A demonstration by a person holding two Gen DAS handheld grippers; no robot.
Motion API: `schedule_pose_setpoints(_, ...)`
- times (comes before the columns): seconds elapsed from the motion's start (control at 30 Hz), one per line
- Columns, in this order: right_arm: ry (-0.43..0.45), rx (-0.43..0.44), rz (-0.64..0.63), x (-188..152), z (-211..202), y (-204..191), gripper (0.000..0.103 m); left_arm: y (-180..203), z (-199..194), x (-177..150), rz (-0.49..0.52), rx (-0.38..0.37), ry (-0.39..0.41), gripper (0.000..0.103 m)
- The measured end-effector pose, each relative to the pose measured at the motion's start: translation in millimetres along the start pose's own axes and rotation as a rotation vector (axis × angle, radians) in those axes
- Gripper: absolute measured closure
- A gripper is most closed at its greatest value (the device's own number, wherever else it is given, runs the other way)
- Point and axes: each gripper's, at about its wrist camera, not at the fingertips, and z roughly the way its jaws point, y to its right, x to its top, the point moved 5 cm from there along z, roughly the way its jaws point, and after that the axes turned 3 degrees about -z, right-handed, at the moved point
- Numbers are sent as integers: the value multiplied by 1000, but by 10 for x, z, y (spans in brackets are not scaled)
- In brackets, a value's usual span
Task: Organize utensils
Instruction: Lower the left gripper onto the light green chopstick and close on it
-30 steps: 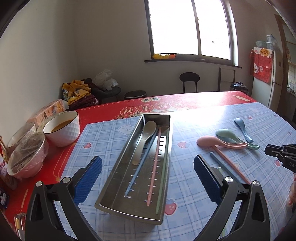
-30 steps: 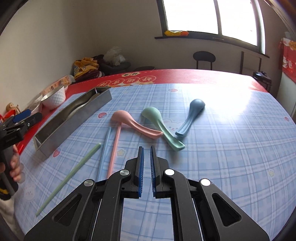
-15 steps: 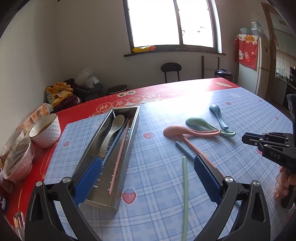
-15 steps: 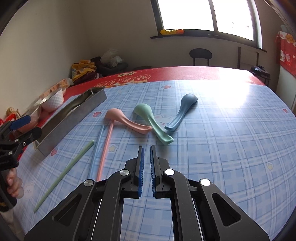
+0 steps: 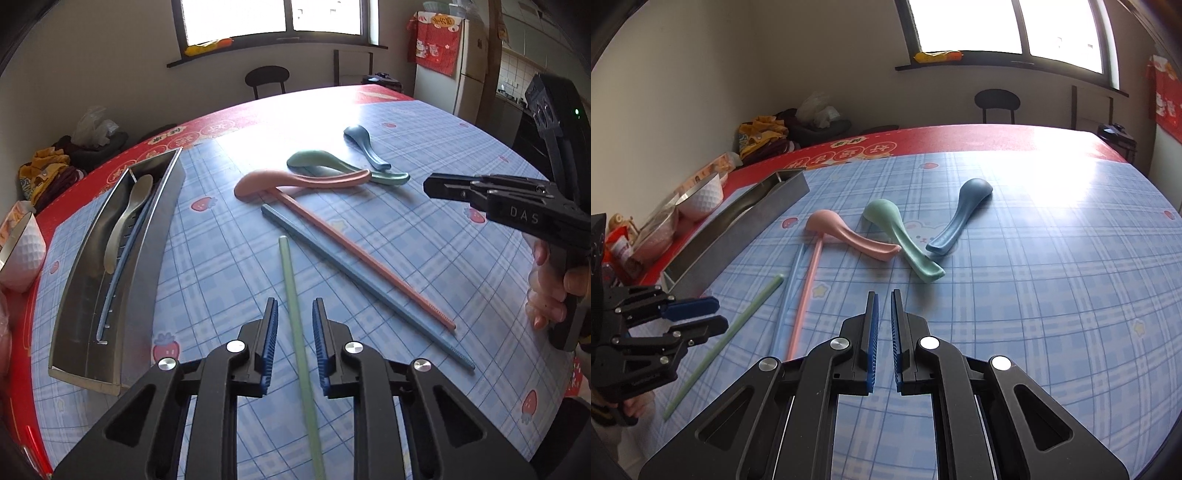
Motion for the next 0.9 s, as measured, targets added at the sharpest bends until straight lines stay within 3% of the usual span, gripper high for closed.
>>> schedule_pose_setpoints(0.17,-2,20,15,-3,-2,24,95,-43,47,-145,4,5,-51,85)
schedule_pose_setpoints(0.53,-16,46,28,-10,24,28,95,-56,19,-194,-7,-5,-59,87)
schedule_pose_setpoints(0.73,-25,56,36,-15,36,41,95,-36,17,-209,-23,-37,-29,97)
schedule_pose_setpoints(0.9,-35,58,50,-17,56,65,95,-111,71,-123,-109,-73,-36,97)
